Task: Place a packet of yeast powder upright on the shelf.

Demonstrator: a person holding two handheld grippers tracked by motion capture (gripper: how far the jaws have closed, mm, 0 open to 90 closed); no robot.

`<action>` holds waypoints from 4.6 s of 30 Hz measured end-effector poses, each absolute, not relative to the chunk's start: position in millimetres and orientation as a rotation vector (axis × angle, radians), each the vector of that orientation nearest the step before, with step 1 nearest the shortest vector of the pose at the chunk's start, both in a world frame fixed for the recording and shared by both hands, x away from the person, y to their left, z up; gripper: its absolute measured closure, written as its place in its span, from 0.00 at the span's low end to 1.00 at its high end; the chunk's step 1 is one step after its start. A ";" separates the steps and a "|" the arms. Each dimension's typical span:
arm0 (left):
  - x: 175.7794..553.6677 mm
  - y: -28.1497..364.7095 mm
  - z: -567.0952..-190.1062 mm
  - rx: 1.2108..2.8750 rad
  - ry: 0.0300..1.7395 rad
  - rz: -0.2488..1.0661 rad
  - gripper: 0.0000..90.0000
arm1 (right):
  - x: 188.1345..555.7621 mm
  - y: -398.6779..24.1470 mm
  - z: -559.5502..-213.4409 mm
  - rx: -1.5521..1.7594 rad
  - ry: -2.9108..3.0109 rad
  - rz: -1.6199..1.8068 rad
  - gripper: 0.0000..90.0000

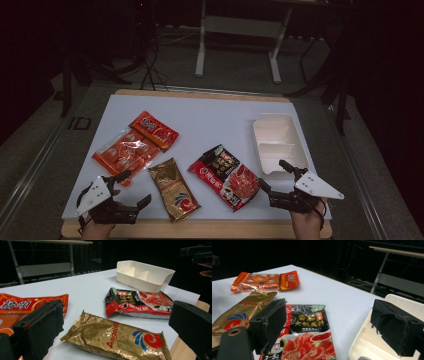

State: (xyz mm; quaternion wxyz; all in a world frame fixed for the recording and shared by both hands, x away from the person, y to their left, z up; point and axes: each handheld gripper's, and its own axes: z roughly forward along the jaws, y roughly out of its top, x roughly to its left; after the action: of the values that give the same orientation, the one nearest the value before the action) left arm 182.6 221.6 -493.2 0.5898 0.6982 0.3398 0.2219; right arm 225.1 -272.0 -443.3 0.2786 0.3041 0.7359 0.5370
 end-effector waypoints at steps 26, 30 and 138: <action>180.8 206.9 -455.0 1.662 0.741 0.368 0.00 | 215.7 -256.4 -436.0 0.755 2.022 1.441 0.13; 189.9 205.9 -449.7 1.686 0.741 0.373 0.02 | 213.7 -255.3 -436.3 0.749 2.032 1.460 0.13; 258.3 179.0 -454.9 2.002 0.915 0.299 1.00 | 221.1 -257.5 -436.9 0.758 2.035 1.506 0.16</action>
State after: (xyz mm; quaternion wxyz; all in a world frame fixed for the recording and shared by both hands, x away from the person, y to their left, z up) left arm 258.3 179.0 -454.9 0.4442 0.8074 0.3690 0.1207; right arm 221.1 -257.5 -436.9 0.2468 0.2778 0.7463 0.5523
